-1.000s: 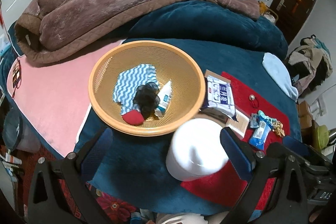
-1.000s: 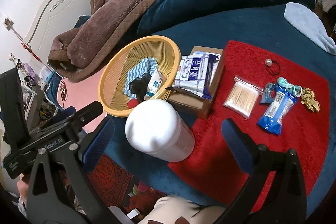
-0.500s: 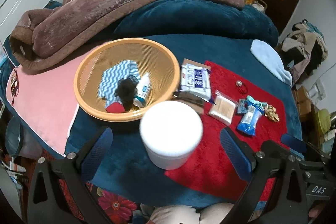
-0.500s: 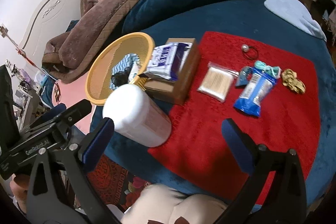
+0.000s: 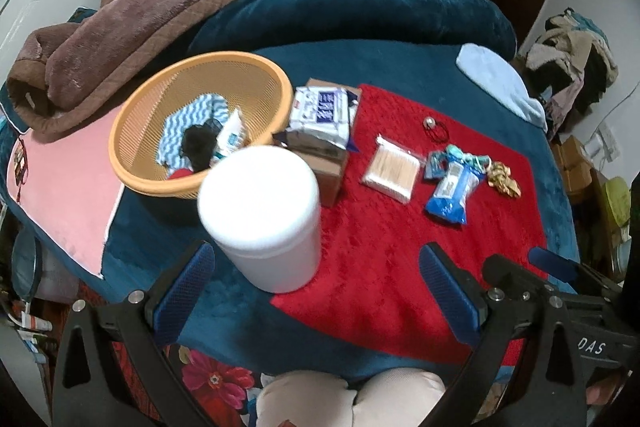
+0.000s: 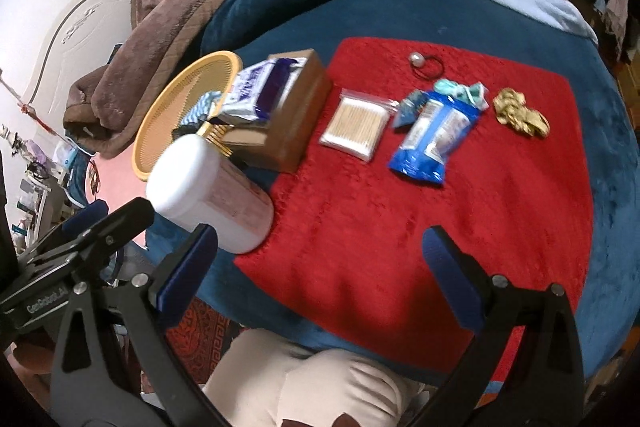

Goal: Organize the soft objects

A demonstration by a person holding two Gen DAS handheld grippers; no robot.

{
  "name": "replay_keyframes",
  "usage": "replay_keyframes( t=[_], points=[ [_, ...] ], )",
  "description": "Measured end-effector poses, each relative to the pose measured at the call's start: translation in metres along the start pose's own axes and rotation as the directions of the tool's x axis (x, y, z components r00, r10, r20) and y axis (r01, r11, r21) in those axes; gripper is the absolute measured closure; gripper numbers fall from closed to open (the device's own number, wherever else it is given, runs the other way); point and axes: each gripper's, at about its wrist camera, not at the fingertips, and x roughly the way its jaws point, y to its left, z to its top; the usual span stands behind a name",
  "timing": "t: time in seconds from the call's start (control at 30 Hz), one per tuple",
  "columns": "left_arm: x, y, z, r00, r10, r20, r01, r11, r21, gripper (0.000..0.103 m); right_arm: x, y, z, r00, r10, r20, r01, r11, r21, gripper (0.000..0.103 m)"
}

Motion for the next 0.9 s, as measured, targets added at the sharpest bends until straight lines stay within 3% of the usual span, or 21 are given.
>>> replay_keyframes(
  t=[0.9],
  points=[
    [0.076, -0.053, -0.034, 0.980, -0.004, -0.199, 0.002, 1.000, -0.008, 0.001, 0.036, -0.079, -0.031, 0.994, -0.018, -0.110, 0.025, 0.998, 0.063, 0.000]
  ],
)
